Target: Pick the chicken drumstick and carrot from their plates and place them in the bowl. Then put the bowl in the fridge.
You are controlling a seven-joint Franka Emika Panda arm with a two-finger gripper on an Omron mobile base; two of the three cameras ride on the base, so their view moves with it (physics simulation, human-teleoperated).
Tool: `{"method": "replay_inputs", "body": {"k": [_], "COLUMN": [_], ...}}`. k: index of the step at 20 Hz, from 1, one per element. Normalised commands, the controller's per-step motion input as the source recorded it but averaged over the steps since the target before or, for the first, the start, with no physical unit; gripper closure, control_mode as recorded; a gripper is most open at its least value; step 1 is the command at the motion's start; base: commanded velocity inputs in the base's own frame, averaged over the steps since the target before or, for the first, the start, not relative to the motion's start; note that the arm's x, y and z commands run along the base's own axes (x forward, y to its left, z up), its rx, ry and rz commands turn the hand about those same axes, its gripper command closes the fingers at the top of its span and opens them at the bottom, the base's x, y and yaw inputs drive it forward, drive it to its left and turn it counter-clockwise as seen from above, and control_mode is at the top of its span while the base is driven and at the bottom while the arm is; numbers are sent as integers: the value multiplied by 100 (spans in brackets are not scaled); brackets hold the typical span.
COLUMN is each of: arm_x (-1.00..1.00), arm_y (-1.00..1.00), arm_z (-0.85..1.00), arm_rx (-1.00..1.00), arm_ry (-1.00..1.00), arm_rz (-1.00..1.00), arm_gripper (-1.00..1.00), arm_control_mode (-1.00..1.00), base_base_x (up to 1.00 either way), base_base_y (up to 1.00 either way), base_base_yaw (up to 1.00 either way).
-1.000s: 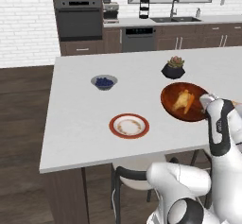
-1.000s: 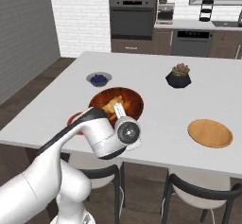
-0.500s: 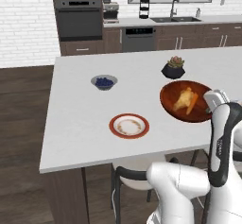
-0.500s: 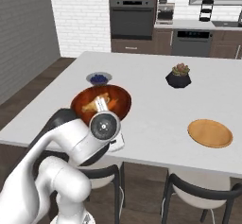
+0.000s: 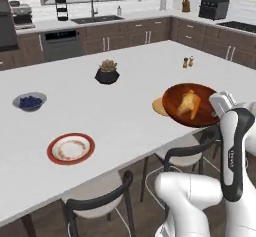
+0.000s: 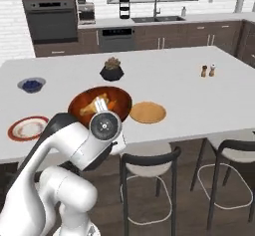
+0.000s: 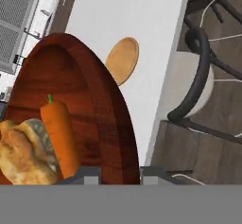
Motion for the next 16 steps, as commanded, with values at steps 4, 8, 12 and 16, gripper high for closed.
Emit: {"method": "replay_inputs", "body": {"k": [4,8,12,16], "arm_x": [0,0,0,0], "arm_y": [0,0,0,0], "arm_z": [0,0,0,0], "arm_rx": [0,0,0,0], "arm_ry": [0,0,0,0], "arm_rz": [0,0,0,0], "arm_gripper": [100,100,100,100], "arm_control_mode": [100,100,100,100], "base_base_x": [0,0,0,12], "base_base_y": [0,-17,-53,-96], "base_base_yaw": [-100,-90,-72,-54]}}
